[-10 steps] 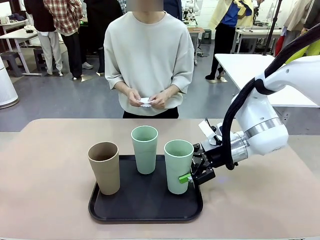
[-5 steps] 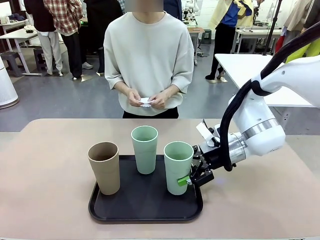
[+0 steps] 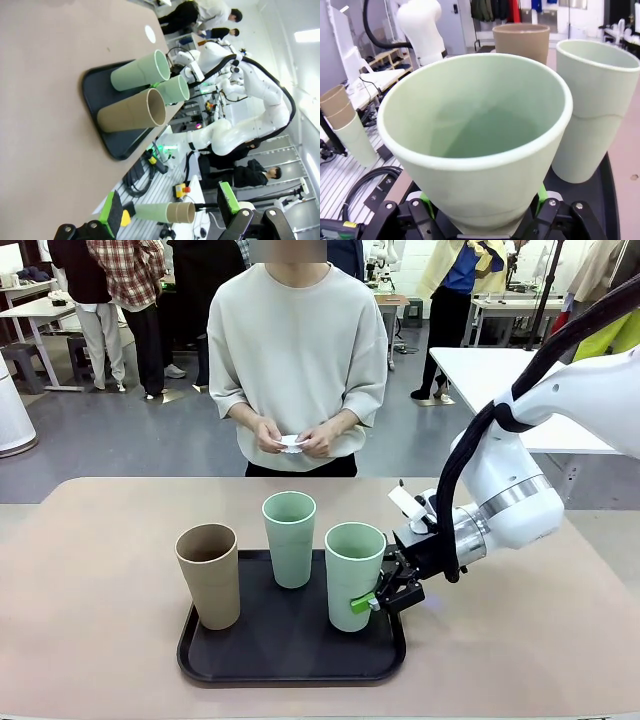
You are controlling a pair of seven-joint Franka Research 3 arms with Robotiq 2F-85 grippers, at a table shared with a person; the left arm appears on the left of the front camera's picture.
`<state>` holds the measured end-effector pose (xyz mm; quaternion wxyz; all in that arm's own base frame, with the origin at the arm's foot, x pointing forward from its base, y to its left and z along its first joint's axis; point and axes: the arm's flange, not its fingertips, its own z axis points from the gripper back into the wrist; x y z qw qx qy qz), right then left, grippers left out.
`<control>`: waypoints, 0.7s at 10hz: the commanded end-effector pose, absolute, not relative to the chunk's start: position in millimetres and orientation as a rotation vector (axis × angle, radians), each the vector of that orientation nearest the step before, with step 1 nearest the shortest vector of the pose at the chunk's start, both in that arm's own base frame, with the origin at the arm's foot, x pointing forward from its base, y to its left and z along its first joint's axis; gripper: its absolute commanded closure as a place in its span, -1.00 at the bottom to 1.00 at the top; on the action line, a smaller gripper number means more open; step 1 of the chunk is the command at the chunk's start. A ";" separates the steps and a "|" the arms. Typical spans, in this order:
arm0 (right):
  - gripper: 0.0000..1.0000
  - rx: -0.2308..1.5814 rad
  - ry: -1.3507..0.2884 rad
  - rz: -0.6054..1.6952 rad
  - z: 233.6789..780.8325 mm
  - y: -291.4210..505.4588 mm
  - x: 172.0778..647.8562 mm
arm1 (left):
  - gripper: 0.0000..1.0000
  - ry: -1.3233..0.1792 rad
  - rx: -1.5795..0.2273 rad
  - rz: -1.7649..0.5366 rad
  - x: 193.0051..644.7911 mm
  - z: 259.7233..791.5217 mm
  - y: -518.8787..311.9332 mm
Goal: Place coasters on the table and set cups on them.
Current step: Pick up one Reusable plastic cup and place it on a coaster set by the human.
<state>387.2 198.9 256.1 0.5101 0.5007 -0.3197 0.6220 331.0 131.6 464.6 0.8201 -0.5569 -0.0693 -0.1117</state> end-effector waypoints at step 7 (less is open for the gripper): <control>0.90 0.936 -0.929 1.432 408.7 144.3 375.6 | -1.00 -0.154 -1.199 -0.240 329.9 465.9 133.5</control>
